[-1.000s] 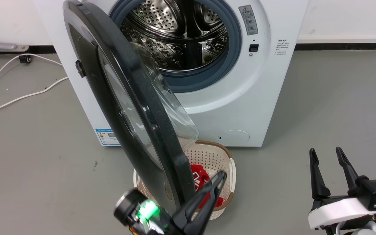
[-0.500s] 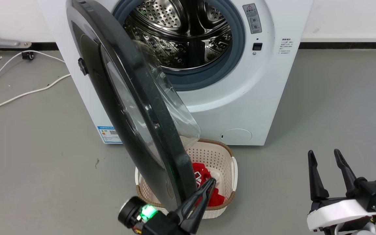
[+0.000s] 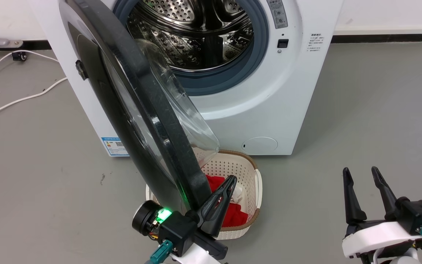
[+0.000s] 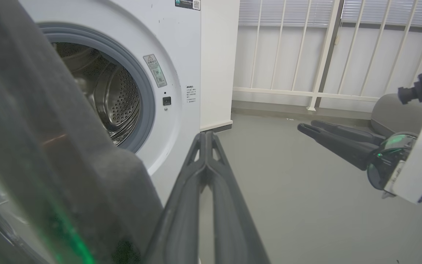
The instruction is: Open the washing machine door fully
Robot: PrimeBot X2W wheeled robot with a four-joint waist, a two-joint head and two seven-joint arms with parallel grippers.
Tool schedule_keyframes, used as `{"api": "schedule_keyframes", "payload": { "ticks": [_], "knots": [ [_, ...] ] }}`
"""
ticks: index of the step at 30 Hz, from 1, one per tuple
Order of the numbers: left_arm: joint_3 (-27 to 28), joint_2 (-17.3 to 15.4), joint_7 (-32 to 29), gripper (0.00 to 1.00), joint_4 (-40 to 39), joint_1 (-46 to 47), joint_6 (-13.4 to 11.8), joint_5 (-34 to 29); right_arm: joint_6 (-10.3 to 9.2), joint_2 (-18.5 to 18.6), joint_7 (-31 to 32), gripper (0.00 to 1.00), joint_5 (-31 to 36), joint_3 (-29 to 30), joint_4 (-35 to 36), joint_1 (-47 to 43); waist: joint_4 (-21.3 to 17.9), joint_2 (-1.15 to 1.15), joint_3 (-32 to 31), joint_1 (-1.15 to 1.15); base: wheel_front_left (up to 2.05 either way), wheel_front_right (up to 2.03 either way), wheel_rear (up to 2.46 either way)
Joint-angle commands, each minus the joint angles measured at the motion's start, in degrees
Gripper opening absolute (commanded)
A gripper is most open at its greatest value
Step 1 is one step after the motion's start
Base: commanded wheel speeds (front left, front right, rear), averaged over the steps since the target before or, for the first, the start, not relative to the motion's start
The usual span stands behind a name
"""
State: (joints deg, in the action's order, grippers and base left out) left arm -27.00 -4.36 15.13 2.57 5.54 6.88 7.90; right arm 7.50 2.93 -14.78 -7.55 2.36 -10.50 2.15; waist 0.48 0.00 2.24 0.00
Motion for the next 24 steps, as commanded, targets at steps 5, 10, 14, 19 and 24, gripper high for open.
{"api": "schedule_keyframes", "payload": {
  "ticks": [5,10,14,19,24],
  "knots": [
    [1.7,-0.2,-0.1,0.00,2.9,0.8,-0.4,0.5,-0.02,-0.1,-0.3,1.00,-0.6,-0.4,-0.7,0.8,0.2,0.00,0.0,0.00,0.00,0.00,0.00],
    [2.2,-0.1,-0.1,0.00,4.1,0.0,-1.1,0.4,-0.02,-0.1,-0.3,1.00,-0.9,-0.8,-1.1,0.9,0.4,0.00,-0.2,0.00,0.00,0.00,0.00],
    [2.7,0.0,-0.1,0.00,3.9,-1.6,-2.1,0.6,-0.02,-0.1,-0.4,1.00,-1.3,-1.1,-1.4,0.8,0.6,0.00,-0.4,0.00,0.00,0.00,0.00],
    [3.2,-0.1,-0.1,0.00,1.7,-4.4,-3.1,0.6,-0.02,-0.1,-0.4,1.00,-1.5,-1.4,-1.0,0.4,1.0,0.00,-0.8,0.00,0.00,0.00,0.00],
    [3.3,-0.4,-0.1,0.00,-1.3,-8.8,-4.1,0.9,-0.02,-0.1,-0.4,1.00,-1.6,-1.6,-0.4,-0.4,1.9,0.00,-1.3,0.00,0.00,0.00,0.00]
  ]
}}
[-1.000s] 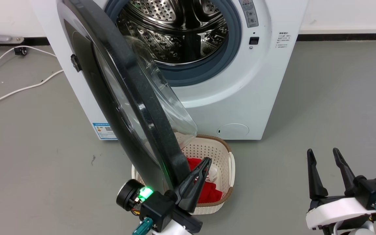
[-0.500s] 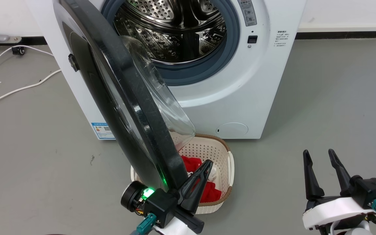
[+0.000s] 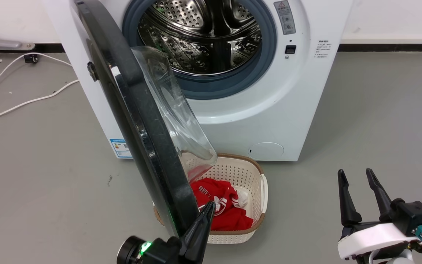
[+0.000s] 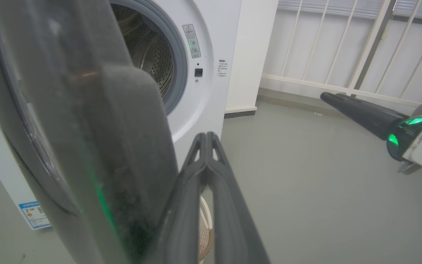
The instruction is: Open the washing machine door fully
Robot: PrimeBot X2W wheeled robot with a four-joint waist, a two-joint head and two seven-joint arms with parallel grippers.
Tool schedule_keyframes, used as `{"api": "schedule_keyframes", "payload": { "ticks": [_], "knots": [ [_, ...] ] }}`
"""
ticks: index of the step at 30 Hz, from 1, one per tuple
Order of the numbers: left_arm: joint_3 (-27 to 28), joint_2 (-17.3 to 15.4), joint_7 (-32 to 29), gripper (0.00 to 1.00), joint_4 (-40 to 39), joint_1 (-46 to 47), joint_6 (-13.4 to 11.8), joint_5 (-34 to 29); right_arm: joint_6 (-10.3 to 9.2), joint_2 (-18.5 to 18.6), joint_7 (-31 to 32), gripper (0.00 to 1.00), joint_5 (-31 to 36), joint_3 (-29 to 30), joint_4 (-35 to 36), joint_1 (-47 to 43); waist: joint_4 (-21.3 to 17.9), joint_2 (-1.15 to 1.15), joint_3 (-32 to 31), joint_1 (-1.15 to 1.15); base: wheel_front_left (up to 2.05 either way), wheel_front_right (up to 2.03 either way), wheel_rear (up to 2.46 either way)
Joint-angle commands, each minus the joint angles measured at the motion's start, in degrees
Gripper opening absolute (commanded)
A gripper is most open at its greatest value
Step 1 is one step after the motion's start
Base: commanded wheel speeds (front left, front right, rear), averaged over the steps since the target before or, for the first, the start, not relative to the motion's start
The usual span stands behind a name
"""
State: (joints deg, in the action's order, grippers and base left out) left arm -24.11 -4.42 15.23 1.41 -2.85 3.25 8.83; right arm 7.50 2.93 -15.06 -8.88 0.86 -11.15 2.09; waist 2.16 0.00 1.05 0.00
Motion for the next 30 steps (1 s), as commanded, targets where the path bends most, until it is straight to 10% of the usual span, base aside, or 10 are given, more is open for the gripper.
{"api": "schedule_keyframes", "payload": {
  "ticks": [1,30],
  "knots": [
    [0.6,-0.5,-0.2,0.00,-0.7,-1.3,-0.8,0.0,-0.02,-0.1,-0.1,1.00,-0.2,-0.1,0.3,-0.6,0.5,0.00,-0.2,0.00,0.00,0.00,0.00],
    [8.7,-5.1,-0.2,0.00,-9.9,-11.3,-9.6,0.4,-0.02,-0.1,-0.1,1.00,-0.6,2.1,1.4,-3.3,13.4,0.00,0.0,0.00,0.00,0.00,0.00]
  ]
}}
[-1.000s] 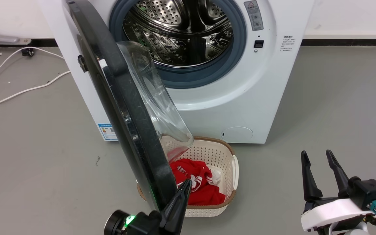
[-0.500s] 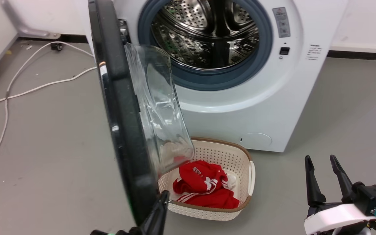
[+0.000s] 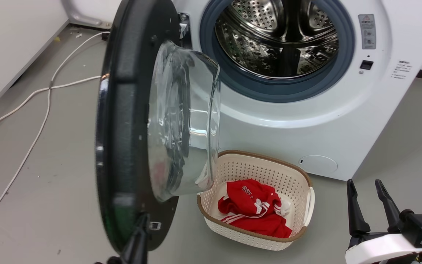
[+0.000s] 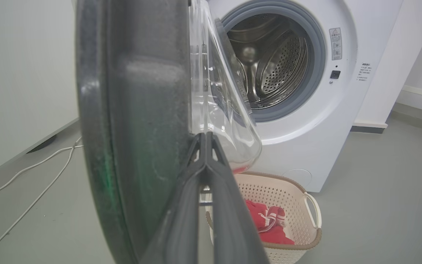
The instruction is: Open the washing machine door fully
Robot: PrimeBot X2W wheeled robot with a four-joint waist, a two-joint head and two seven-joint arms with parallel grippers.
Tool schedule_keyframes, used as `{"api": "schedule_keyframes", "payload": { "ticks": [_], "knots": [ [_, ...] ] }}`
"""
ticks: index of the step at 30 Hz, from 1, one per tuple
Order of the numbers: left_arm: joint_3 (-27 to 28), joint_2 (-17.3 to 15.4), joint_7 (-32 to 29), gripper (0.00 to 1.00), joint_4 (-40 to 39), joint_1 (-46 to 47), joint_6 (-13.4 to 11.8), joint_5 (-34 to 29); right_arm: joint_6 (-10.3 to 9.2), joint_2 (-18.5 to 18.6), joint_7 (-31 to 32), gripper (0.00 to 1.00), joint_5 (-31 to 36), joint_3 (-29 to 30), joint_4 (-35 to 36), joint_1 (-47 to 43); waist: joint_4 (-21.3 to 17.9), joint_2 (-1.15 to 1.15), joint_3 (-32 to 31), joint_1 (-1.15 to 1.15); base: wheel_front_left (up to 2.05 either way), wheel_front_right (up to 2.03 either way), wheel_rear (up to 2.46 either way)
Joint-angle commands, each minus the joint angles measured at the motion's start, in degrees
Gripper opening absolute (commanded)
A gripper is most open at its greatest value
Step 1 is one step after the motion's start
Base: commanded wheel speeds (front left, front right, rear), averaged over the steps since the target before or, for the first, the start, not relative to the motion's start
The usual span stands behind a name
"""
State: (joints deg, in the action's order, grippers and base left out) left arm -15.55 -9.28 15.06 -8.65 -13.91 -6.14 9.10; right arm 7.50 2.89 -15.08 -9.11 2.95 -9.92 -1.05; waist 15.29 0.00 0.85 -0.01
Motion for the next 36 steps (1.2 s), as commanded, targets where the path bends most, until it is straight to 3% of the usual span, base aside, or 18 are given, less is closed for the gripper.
{"api": "schedule_keyframes", "payload": {
  "ticks": [1,14,24,36],
  "knots": [
    [1.0,-0.5,0.0,0.00,0.2,-0.1,-0.5,0.3,-0.02,0.0,-0.1,1.00,-0.3,0.0,0.2,-0.1,0.5,0.00,0.3,0.01,0.00,0.00,0.00],
    [15.2,-4.3,0.1,0.00,3.7,5.5,-3.1,5.4,-0.02,0.0,0.8,1.00,1.2,-0.3,1.5,2.2,0.0,0.00,3.9,0.01,0.00,0.00,0.00],
    [27.9,-8.9,0.1,0.00,14.5,14.0,-1.2,10.0,-0.02,0.0,1.5,1.00,2.1,1.0,3.4,3.9,-1.9,0.00,7.9,0.01,0.00,0.00,0.00],
    [35.5,-13.3,0.1,0.00,28.9,24.7,3.6,6.5,-0.02,0.0,1.2,1.00,2.3,0.7,3.2,5.7,-3.3,0.00,10.3,0.01,0.00,0.00,0.00]
  ]
}}
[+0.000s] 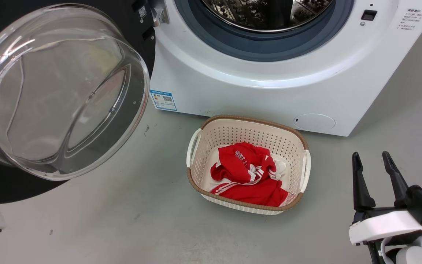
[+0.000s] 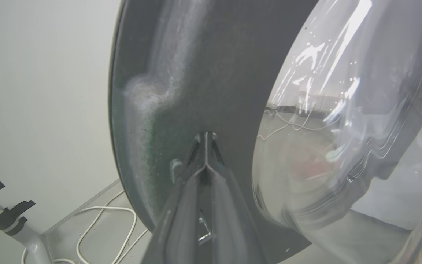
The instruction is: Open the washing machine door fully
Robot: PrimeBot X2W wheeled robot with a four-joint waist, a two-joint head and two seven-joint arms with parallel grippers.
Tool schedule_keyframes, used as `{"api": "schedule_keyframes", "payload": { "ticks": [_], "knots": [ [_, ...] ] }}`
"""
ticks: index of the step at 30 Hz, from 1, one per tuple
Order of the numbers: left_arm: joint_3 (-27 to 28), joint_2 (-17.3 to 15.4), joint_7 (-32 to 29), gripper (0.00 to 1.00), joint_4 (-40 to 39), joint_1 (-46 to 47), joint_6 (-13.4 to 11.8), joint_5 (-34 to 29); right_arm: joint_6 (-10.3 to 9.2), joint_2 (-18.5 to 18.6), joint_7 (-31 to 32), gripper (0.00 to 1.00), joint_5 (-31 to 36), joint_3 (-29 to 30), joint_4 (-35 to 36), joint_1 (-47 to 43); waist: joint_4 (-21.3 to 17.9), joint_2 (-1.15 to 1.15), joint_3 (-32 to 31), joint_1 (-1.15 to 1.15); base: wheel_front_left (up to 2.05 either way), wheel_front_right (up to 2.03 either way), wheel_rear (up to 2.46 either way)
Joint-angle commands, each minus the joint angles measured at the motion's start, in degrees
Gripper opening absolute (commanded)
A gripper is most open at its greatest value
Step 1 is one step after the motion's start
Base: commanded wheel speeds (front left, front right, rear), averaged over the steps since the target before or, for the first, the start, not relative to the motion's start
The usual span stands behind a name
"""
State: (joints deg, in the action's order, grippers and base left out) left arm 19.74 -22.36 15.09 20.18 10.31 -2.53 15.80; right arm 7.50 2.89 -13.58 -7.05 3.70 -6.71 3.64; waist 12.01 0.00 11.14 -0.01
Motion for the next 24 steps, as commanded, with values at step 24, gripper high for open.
{"api": "schedule_keyframes", "payload": {
  "ticks": [24],
  "knots": [
    [4.0,9.8,0.1,0.00,-7.2,-8.8,2.4,-9.4,-0.02,0.0,-1.0,1.00,-1.0,0.7,-3.0,-1.4,-1.6,0.00,-6.5,0.01,0.00,0.00,0.00]
  ]
}}
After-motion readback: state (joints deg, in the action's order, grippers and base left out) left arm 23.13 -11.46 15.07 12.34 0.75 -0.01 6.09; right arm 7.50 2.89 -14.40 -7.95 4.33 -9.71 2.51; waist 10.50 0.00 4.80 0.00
